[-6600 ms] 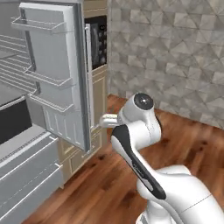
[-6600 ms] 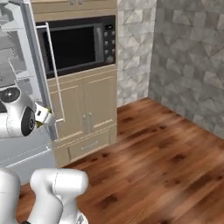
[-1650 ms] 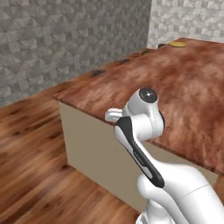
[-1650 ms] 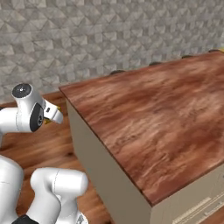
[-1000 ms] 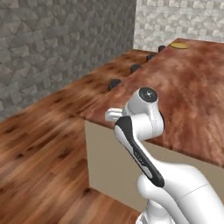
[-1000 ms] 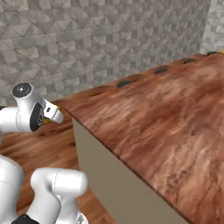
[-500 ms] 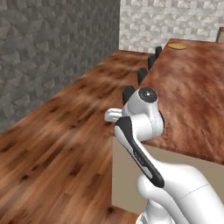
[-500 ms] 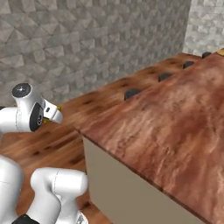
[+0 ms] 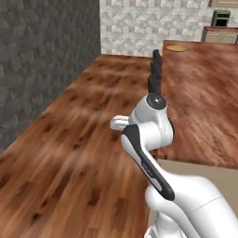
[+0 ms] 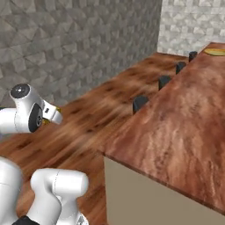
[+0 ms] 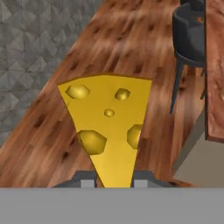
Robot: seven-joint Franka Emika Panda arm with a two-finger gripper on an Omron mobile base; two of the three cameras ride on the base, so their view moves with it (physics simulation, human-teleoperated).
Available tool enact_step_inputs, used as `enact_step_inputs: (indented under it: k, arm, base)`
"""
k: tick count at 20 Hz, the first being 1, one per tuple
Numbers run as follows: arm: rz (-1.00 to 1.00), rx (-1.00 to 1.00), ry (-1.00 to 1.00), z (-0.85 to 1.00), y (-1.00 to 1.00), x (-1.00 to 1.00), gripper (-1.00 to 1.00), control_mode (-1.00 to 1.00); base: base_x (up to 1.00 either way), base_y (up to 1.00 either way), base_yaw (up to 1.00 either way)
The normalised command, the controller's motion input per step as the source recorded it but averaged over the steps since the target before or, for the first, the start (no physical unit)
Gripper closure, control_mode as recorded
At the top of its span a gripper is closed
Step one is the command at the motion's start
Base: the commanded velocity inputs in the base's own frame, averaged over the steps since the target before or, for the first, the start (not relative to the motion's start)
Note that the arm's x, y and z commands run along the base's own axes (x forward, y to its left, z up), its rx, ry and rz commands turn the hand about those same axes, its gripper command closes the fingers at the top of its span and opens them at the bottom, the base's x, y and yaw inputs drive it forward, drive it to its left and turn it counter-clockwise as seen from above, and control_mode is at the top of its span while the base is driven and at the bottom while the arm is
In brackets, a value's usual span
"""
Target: Take the cheese, fish, and avocado from the fridge and place them on the plate on the dining counter to create an appetizer plate.
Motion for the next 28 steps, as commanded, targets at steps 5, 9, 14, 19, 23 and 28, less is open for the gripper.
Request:
enact_step_inputs:
  k: [5,9,14,19,23,28]
  arm:
    - [0.00,0.00,0.00,0.00,0.00,0.00,1.00,1.00]
    - [0.00,0.00,0.00,0.00,0.00,0.00,1.00,1.00]
    - [0.00,0.00,0.00,0.00,0.00,0.00,1.00,1.00]
    - [0.00,0.00,0.00,0.00,0.00,0.00,1.00,1.00]
    - [0.00,0.00,0.00,0.00,0.00,0.00,1.00,1.00]
    - [0.00,0.00,0.00,0.00,0.00,0.00,1.00,1.00]
  base:
    - [0.59,1.00,-0.40]
    - [0.67,1.00,-0.41]
    - [0.80,1.00,-0.42]
    - [0.90,1.00,-0.42]
    - [0.95,1.00,-0.43]
    - [0.96,1.00,-0.43]
